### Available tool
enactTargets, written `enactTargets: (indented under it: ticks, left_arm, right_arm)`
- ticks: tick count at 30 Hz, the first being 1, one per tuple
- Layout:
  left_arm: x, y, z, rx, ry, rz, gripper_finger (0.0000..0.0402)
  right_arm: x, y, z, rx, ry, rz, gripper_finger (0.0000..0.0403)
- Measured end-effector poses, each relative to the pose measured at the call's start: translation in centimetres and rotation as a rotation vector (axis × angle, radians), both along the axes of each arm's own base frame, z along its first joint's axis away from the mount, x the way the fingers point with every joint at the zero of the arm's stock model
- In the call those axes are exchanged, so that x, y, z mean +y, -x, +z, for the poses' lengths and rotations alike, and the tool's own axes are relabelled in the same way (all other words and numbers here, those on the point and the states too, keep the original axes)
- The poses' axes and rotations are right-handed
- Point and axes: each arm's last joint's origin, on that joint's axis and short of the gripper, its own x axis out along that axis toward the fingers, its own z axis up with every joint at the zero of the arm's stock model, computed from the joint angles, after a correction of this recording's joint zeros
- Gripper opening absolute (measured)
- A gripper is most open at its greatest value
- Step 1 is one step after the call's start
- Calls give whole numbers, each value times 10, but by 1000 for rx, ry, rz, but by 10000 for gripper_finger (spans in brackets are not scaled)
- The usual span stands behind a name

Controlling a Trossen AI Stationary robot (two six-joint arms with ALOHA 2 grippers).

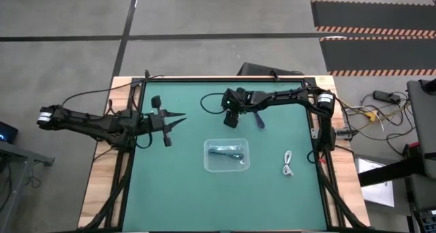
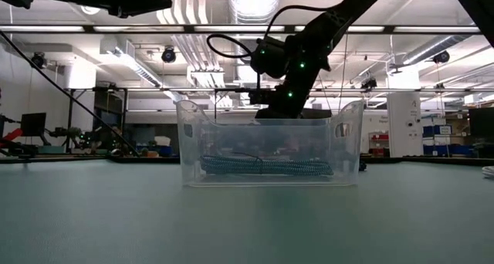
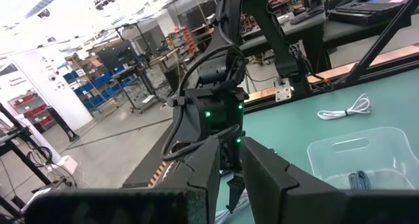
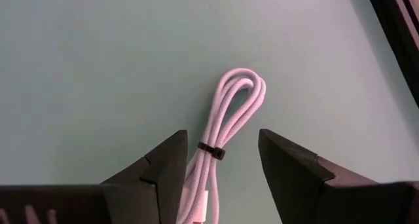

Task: Pick and place USB-C Cables
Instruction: Put the top white charger cable into the transparent bin

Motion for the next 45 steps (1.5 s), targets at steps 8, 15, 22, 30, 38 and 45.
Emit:
enactTargets:
  ticks: [8,15,22,30,38,45]
  left_arm:
    - [0,0,0,-2,0,0,49]
    - [0,0,0,0,0,0,49]
    - [0,0,0,-1,0,0,49]
    - [0,0,0,-3,0,0,49]
    - [0,0,0,-1,0,0,49]
    - [0,0,0,-1,0,0,49]
  right_arm:
    - [1,3,-8,-13,-6,-16,180]
    - [3,8,-17,-16,-15,-33,180]
    - [3,9,-21,-26,-16,-40,180]
    - [5,14,-28,-26,-28,-60,179]
    - [6,16,-31,-24,-36,-68,143]
    - [6,17,-31,-20,-41,-63,78]
